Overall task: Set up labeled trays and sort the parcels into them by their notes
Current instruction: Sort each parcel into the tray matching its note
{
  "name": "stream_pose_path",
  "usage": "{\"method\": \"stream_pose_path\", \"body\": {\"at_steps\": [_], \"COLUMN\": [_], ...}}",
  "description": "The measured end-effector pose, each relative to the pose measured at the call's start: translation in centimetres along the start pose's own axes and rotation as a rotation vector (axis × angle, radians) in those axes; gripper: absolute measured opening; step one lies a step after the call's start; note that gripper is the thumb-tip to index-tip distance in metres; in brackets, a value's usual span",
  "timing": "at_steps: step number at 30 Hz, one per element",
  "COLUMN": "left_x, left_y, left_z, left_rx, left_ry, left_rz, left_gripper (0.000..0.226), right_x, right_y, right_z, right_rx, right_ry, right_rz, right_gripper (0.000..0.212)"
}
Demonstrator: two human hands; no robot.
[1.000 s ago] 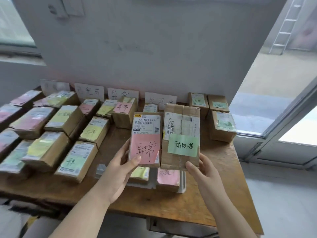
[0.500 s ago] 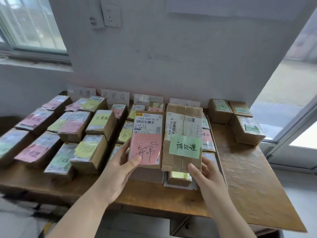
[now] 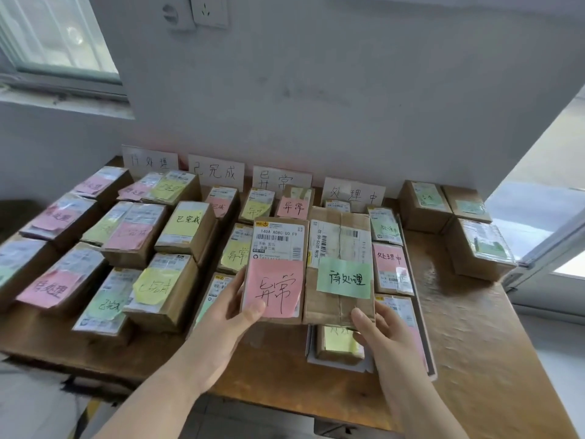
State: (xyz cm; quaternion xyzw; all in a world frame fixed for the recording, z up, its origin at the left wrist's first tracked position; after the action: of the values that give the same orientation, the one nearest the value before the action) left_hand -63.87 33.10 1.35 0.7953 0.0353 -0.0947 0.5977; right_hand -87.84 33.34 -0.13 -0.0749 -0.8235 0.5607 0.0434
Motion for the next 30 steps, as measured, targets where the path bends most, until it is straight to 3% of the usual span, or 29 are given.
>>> {"method": "stream_pose_path", "body": {"at_steps": [6,10,13,16,21,22,25,30], "left_x": [0.3,0.9,1.5,3.0,5.2,5.2,4.9,3.5], "left_y": [1.8,2.1,1.7,0.1,-3.8,-4.6,-6.2,-7.3], "left_z": [3.5,5.1,5.8,6.6,8.2,8.6,9.4,11.8], "left_rx": [-0.011,-0.037,-0.048,-0.001,0.159,0.197,0.286,0.330], "left_ry": [0.062,0.110,0.135,0.197,0.243,0.232,0.204,0.172], "left_rz": [0.098,0.105,0.123,0.134,0.129,0.136,0.164,0.264], "left_gripper": [0.058,0.059,0.071,0.088,0.089,0.092,0.079,0.055], "right_x": [-0.8,-1.6,-2.1,-2.3,-2.3,-2.2,-1.9,-1.4], "right_y": [-1.7,-2.0,-1.8,-1.5,-1.8,-1.9,-1.5,-0.8], "right_z": [4.0,6.0,6.9,7.8,8.5,8.5,8.4,7.4], "right_rx": [-0.018,-0.015,-0.043,-0.111,-0.151,-0.158,-0.168,-0.181], "right_ry": [-0.059,-0.070,-0.080,-0.083,-0.022,-0.006,0.053,0.119], "right_rz": [-0.020,-0.026,-0.037,0.139,0.368,0.414,0.521,0.560], "right_gripper": [0.052,0.046,0.061,0.072,0.079,0.072,0.039,0.054]}}
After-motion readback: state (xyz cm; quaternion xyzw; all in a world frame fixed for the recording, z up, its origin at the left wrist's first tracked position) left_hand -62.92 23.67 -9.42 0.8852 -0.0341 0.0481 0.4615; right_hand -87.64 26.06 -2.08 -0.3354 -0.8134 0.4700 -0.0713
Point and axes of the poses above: each hand's wrist, its own z-axis towards the middle knuckle, its own x-axis out of the back of the hand, y = z × x, the point moved 6 cm from there along z, towards the middle knuckle, and after that the axes turned 2 degrees about -x, right-handed, at the moved point
